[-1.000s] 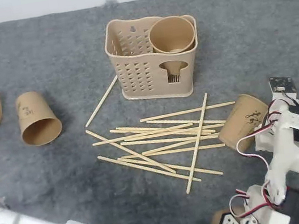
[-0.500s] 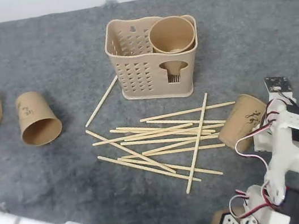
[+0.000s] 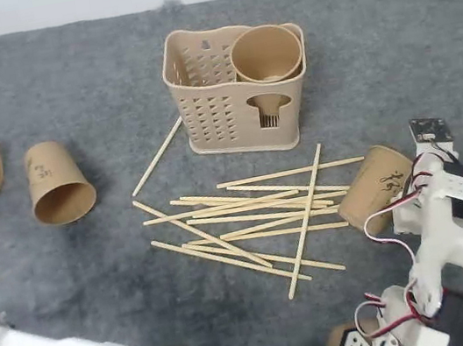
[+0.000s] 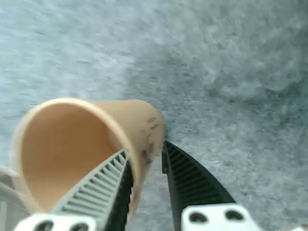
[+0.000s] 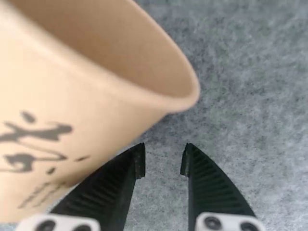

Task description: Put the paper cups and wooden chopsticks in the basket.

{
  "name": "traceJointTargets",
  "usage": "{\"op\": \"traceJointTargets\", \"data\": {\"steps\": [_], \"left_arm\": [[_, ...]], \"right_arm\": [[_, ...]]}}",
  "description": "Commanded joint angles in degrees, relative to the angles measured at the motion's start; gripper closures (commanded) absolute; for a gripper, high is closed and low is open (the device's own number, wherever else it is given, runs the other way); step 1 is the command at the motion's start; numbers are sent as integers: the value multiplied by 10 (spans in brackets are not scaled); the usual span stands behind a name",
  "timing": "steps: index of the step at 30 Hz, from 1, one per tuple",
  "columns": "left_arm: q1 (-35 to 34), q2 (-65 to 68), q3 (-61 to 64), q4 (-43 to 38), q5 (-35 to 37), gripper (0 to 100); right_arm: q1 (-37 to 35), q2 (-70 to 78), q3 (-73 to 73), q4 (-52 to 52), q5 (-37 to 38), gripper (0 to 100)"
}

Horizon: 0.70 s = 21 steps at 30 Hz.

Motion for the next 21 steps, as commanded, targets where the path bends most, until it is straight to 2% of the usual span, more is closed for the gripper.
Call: {"op": "traceJointTargets", "data": {"steps": [1,6,8,11,21], "left_arm": [[1,89,-54,-14,7,917],[3,177,-102,-12,7,928],[3,193,-113,-12,7,993],[7,190,-118,-1,7,988],[90,91,-199,141,8,988]], "right_arm": [[-7,-10,-1,-8,9,858],[-7,-10,-1,-8,9,858],[-7,-10,-1,-8,9,858],[-7,-10,-1,-8,9,858],[-4,-10,-1,-7,9,858]]}}
